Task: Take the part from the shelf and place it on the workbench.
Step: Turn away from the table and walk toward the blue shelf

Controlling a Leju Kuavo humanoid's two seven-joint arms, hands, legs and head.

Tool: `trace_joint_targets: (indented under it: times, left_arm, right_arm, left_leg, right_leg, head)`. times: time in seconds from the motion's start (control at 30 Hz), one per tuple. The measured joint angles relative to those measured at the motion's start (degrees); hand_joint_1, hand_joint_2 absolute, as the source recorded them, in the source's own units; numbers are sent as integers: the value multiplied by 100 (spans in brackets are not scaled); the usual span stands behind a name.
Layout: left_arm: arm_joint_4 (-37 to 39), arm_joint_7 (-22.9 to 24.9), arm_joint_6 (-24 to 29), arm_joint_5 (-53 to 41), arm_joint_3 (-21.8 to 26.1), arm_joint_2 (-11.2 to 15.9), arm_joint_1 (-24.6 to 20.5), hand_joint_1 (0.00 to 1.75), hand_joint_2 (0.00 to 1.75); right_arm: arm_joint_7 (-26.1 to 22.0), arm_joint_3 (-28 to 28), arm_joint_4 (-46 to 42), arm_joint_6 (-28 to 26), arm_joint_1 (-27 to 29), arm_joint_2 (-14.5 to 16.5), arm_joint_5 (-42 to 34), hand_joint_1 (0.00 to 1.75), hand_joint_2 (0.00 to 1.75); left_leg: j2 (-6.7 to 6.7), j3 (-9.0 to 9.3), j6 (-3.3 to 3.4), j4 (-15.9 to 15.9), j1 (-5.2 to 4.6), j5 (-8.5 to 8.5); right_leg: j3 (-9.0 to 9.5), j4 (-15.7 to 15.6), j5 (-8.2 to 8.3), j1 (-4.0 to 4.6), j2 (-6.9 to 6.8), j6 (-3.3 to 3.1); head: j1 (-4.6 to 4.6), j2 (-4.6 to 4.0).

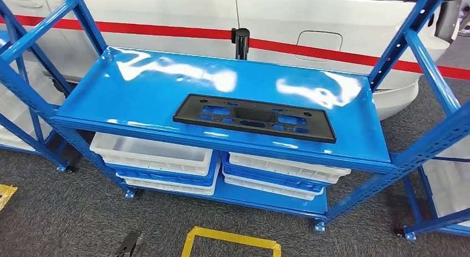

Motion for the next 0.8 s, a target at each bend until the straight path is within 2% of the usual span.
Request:
trace_joint_targets:
  times: [0.03,0.07,0.1,0.13,0.17,0.2,0.3,0.43,0.57,0.7,0.8]
  left_arm:
    - [-2,-9,-1,0,14,8,5,0,0]
    - [-4,-19,-1,0,29,18,8,0,0]
    - [-7,-30,0,0,41,27,10,0,0]
    - [-8,-39,0,0,51,33,12,0,0]
    - [-9,-45,0,0,58,34,11,0,0]
    - [-9,-50,-4,-1,64,33,16,0,0]
    - [-8,-56,-14,-11,75,30,29,0,0]
    - [-8,-57,1,-53,77,29,29,0,0]
    - [-8,-57,-12,-66,77,25,29,0,175]
    - [-8,-49,-28,-102,78,13,29,0,175]
    - [-8,-45,-24,-112,79,2,29,0,175]
  right_arm:
    - [-1,0,-1,-3,-14,1,22,0,175]
    - [-6,0,-3,-14,-23,5,49,0,175]
    - [-14,1,-4,-32,-26,10,76,0,175]
    - [-21,1,-5,-49,-24,15,101,0,175]
    - [-27,1,-5,-64,-11,19,113,0,175]
    - [-26,1,-5,-68,-1,21,122,0,175]
    - [-1,0,-4,-42,29,21,149,0,175]
    - [34,0,-4,-33,27,32,166,0,175]
    - [64,0,-4,-26,12,44,177,0,175]
    - [101,0,-4,-24,7,53,185,0,175]
    - [124,0,-4,-24,7,57,188,0,175]
  left_leg:
    - [55,-1,-39,6,-12,-9]
    - [106,6,-82,13,-29,-18]
    - [148,16,-123,20,-42,-29]
    - [189,27,-158,15,-44,-34]
    - [225,42,-180,13,-33,-42]
    - [239,51,-169,6,-13,-44]
    - [212,56,-63,-6,23,8]
    - [181,57,-35,-24,55,34]
    - [179,53,-57,-41,80,39]
    - [178,42,-236,-50,105,68]
    - [179,26,-296,-52,106,82]
  right_leg:
    - [271,-415,96,2,-129,23]
    - [448,-711,164,6,-221,13]
    - [531,-854,191,16,-275,-18]
    - [528,-878,197,39,-248,-59]
    - [522,-886,211,25,-207,-95]
    - [527,-889,219,21,-189,-113]
    - [546,-890,245,44,-167,-135]
    - [544,-889,242,91,-169,-160]
    - [538,-889,242,128,-173,-220]
    - [521,-887,254,153,-174,-244]
    - [504,-886,262,159,-176,-254]
  head:
    - [3,0]
    - [-13,0]
    - [-30,0]
    - [-50,0]
    - [-70,0]
    - [-76,0]
    - [-102,0]
    - [-106,0]
    - [-106,0]
    - [-105,0]
    - [-103,0]
